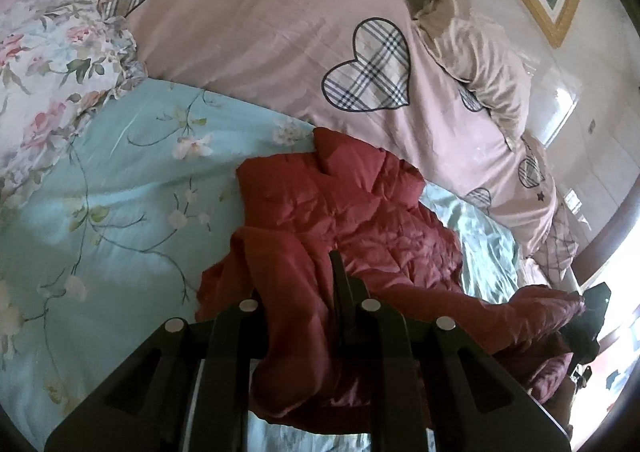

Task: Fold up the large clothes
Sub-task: 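Lift the hem with both grippers and fold it toward the collar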

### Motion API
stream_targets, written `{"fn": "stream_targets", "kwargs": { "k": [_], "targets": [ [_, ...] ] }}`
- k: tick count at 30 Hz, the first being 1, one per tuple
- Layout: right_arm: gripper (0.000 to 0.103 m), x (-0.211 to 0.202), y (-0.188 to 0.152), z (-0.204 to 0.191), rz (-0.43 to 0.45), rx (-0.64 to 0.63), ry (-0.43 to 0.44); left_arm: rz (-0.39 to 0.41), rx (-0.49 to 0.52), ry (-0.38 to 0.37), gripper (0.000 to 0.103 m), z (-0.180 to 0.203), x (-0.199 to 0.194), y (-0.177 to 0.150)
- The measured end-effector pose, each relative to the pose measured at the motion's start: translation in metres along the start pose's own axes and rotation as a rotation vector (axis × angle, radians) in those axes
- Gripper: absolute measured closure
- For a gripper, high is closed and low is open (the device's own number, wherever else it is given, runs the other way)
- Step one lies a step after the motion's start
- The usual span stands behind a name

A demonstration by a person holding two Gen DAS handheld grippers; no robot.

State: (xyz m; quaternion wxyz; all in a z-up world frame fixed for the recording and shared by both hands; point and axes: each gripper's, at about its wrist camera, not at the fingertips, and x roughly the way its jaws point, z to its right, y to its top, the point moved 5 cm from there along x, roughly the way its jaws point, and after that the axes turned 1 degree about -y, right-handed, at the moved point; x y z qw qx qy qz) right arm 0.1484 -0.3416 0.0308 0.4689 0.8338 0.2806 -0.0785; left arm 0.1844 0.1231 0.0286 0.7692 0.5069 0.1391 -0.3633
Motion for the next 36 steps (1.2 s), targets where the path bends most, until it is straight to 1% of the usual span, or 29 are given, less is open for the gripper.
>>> {"fn": "stream_targets", "kwargs": {
  "k": [8,14,17,19,24,26,32,36],
  "targets": [
    [0.079,0.035,0.025,0.015,0.022,0.035,-0.022,0.010,-0.014,0.040,0.087,0.002,0.033,0.029],
    [0.078,0.064,0.050,0.030,0.039,0.052,-0.076,0.010,-0.025,0.103,0.087,-0.004,0.074,0.054],
    [0.078,0.082,0.061,0.041,0.037,0.063,-0.107,0.009,-0.043,0.112,0.087,-0.009,0.092,0.065],
    [0.078,0.092,0.065,0.045,0.032,0.063,-0.124,0.007,-0.048,0.119,0.087,-0.010,0.104,0.071],
    [0.078,0.126,0.072,0.062,0.015,0.069,-0.180,-0.001,-0.021,0.165,0.086,-0.009,0.135,0.081],
    [0.078,0.139,0.074,0.069,0.010,0.075,-0.197,-0.008,-0.026,0.169,0.086,-0.013,0.149,0.084],
    [0.078,0.166,0.082,0.084,0.020,0.119,-0.221,-0.019,-0.028,0.202,0.084,-0.024,0.183,0.095],
    [0.078,0.185,0.088,0.093,0.024,0.123,-0.247,-0.032,-0.024,0.223,0.084,-0.030,0.203,0.101]
  ]
}}
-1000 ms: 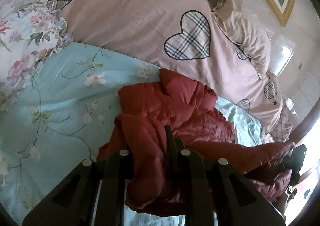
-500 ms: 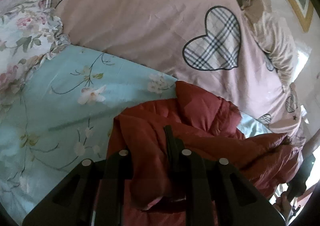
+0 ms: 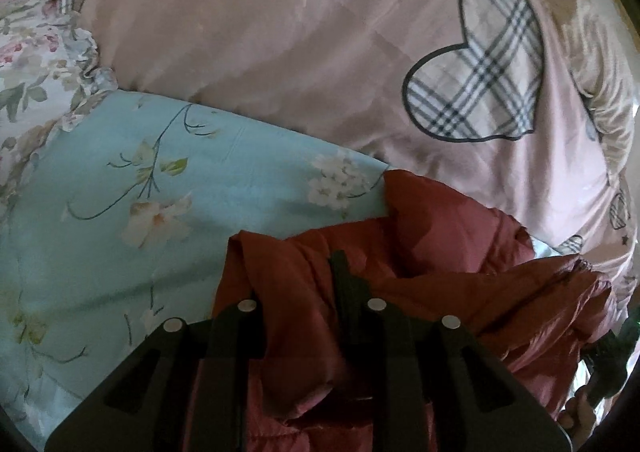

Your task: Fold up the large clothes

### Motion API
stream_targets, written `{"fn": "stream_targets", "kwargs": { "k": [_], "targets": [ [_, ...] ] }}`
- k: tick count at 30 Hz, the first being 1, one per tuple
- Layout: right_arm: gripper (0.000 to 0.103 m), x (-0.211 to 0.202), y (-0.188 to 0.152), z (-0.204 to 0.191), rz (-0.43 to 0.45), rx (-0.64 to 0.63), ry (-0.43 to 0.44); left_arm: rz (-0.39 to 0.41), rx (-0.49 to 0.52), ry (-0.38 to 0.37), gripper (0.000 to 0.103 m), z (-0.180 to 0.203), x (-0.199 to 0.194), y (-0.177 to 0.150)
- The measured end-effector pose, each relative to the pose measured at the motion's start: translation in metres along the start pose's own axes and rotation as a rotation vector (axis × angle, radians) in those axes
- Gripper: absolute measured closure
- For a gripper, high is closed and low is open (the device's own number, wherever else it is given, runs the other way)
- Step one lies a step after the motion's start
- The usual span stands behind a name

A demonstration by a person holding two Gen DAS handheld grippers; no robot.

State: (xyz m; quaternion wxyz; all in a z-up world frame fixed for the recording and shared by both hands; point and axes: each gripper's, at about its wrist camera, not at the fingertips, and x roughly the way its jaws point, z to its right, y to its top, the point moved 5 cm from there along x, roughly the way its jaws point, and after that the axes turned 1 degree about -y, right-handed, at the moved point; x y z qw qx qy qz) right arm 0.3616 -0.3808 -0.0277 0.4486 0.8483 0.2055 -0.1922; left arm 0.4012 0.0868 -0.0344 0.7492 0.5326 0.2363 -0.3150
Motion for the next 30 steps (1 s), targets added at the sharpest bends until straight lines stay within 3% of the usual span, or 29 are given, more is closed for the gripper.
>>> {"fn": "stream_targets", "kwargs": {
  "k": [9,13,17,20,25,30],
  "targets": [
    [0.077,0.040,0.001,0.015,-0.025,0.030,-0.045,-0.032,0.001,0.024,0.082,0.001,0.043,0.003],
    [0.077,0.051,0.002,0.021,-0.036,0.058,-0.046,-0.042,0.008,0.005,0.080,0.003,0.045,0.004],
    [0.077,0.057,0.002,0.021,-0.038,0.052,-0.050,-0.014,0.059,-0.024,0.074,0.004,0.024,0.002],
    [0.077,0.057,0.001,0.020,-0.035,0.049,-0.053,0.024,0.095,-0.012,0.060,0.003,0.000,-0.003],
    [0.076,0.057,0.001,0.021,-0.031,0.051,-0.060,0.074,0.146,-0.076,0.060,0.010,-0.052,-0.020],
    [0.075,0.060,0.001,0.016,-0.029,0.039,-0.078,0.083,0.263,-0.159,0.060,0.049,-0.082,-0.054]
  ]
}}
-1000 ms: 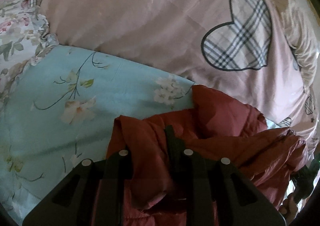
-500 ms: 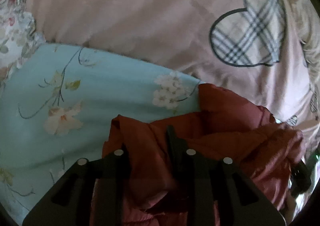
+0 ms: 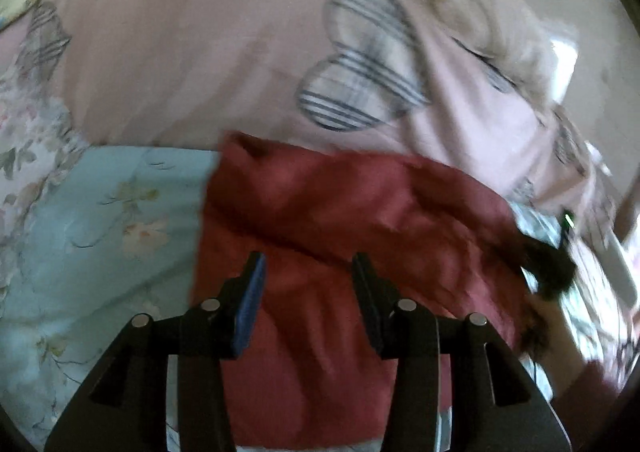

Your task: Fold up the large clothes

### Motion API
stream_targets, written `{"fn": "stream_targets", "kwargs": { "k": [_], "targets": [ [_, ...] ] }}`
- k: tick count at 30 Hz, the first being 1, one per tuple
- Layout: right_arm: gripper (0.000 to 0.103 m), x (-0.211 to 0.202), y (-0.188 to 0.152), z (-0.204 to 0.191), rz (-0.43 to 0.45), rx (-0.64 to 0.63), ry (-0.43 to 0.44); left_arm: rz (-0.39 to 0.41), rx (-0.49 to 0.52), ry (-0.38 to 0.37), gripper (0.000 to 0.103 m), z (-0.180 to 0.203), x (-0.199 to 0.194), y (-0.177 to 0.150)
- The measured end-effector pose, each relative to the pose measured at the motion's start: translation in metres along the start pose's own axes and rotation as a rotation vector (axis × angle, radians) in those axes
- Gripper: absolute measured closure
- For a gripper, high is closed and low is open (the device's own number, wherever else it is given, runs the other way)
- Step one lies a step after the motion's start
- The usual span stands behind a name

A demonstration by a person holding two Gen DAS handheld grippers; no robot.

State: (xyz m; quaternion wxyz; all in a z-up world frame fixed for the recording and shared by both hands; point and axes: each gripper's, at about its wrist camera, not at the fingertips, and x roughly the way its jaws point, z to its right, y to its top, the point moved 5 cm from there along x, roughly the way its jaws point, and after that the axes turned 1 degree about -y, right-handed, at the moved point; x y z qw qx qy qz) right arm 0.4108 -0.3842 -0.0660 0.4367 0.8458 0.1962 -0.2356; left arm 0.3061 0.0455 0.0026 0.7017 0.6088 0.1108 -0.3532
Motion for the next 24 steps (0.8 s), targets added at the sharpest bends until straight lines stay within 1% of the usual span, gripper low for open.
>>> {"fn": "stream_targets", "kwargs": {
  "k": [1,3,4,5,7,9,10,11,12,14,15,16,17,19,21,22,24],
  "targets": [
    [0.074,0.000,0.000,-0.001,0.000,-0.004,-0.004,-0.025,0.035,-0.026,0.060,0.015,0.003,-0.008],
    [0.073,0.000,0.000,-0.002,-0.001,-0.004,-0.004,-0.078,0.086,-0.045,0.059,0.036,0.014,-0.020],
    [0.073,0.000,0.001,-0.003,-0.002,-0.005,-0.003,-0.108,0.132,-0.032,0.059,0.049,0.024,-0.028],
    [0.072,-0.001,0.001,-0.003,-0.003,-0.005,-0.003,-0.117,0.159,-0.019,0.059,0.055,0.030,-0.033],
    [0.070,-0.005,0.003,-0.004,-0.002,-0.005,0.003,-0.145,0.192,0.012,0.059,0.063,0.046,-0.042],
    [0.066,-0.012,0.004,-0.007,0.000,-0.004,0.015,-0.163,0.196,0.053,0.059,0.062,0.062,-0.046],
    [0.061,-0.017,0.005,-0.008,0.003,-0.003,0.023,-0.170,0.190,0.065,0.059,0.058,0.070,-0.047],
    [0.056,-0.024,0.006,-0.011,0.010,-0.004,0.033,-0.175,0.183,0.070,0.059,0.056,0.076,-0.047],
    [0.054,-0.034,0.007,-0.014,0.021,-0.011,0.041,-0.184,0.178,0.068,0.059,0.053,0.083,-0.047],
    [0.044,-0.053,0.008,-0.020,0.050,-0.035,0.047,-0.182,0.164,0.070,0.059,0.049,0.091,-0.045],
    [0.041,-0.066,0.006,-0.024,0.074,-0.056,0.048,-0.179,0.162,0.071,0.059,0.049,0.093,-0.044],
    [0.033,-0.077,0.005,-0.027,0.094,-0.075,0.051,-0.178,0.164,0.075,0.059,0.048,0.095,-0.044],
    [0.029,-0.089,0.001,-0.032,0.116,-0.102,0.055,-0.174,0.165,0.082,0.059,0.048,0.097,-0.043],
    [0.027,-0.105,-0.011,-0.044,0.132,-0.168,0.064,-0.170,0.162,0.091,0.059,0.047,0.101,-0.040],
    [0.022,-0.101,-0.031,-0.060,0.068,-0.275,0.081,-0.167,0.154,0.095,0.059,0.047,0.105,-0.038],
    [0.021,-0.090,-0.044,-0.069,-0.002,-0.343,0.076,-0.166,0.149,0.098,0.059,0.046,0.107,-0.037],
    [0.022,-0.071,-0.064,-0.079,-0.082,-0.441,0.053,-0.165,0.143,0.107,0.059,0.047,0.112,-0.032]
  ]
}}
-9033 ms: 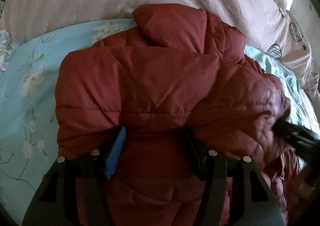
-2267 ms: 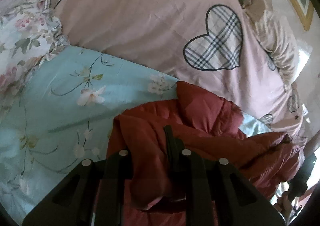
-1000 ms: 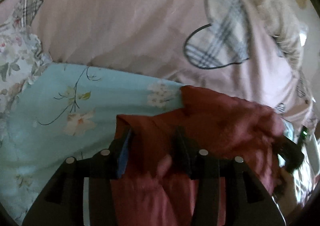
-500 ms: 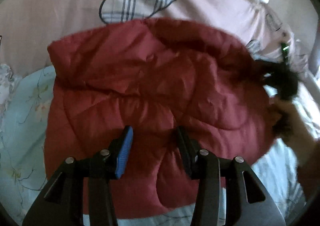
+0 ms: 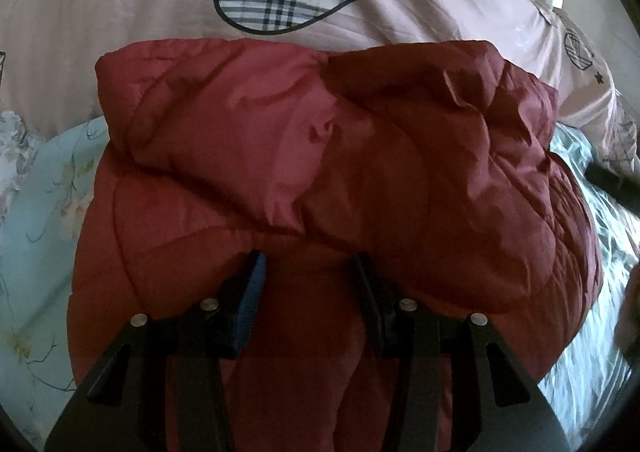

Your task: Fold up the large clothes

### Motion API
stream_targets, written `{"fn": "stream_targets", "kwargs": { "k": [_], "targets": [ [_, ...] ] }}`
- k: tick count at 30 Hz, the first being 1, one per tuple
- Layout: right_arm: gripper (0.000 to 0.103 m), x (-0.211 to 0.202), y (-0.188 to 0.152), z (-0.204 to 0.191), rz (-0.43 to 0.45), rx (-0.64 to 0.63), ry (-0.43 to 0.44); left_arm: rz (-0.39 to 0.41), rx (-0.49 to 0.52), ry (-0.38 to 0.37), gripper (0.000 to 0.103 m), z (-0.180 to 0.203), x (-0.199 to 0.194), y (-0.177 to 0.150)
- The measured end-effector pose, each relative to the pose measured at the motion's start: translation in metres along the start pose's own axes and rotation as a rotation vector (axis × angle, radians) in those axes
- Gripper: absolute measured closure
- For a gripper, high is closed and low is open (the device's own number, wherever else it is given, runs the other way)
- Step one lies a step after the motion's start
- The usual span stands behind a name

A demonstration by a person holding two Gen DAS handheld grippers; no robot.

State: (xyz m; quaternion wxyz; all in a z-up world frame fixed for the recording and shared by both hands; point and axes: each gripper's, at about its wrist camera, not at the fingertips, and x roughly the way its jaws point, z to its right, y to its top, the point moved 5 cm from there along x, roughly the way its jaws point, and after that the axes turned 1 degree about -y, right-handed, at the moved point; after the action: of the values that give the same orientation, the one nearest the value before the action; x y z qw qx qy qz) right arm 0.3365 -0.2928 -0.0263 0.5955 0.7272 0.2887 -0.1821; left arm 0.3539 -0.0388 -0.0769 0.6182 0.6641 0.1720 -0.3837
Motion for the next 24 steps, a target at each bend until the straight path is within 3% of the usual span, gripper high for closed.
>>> {"fn": "stream_targets", "kwargs": {
  "k": [3,6,13,18,24],
  "targets": [
    [0.023,0.029,-0.011,-0.004,-0.079,-0.104,-0.084,0.004,-0.011,0.005,0.059,-0.007,-0.002,0.005],
    [0.022,0.043,-0.006,0.010,-0.091,-0.069,-0.098,0.010,-0.032,0.008,0.063,-0.021,-0.002,0.011],
    [0.021,0.067,0.003,0.048,-0.109,0.101,-0.053,-0.006,-0.143,-0.036,0.068,-0.064,0.020,0.024],
    [0.019,0.070,-0.002,0.049,-0.111,0.109,-0.056,-0.027,-0.202,-0.050,0.070,-0.075,0.042,0.037],
    [0.017,0.069,-0.005,0.045,-0.117,0.114,-0.047,-0.012,-0.204,-0.069,0.070,-0.078,0.026,0.036]
  ]
}}
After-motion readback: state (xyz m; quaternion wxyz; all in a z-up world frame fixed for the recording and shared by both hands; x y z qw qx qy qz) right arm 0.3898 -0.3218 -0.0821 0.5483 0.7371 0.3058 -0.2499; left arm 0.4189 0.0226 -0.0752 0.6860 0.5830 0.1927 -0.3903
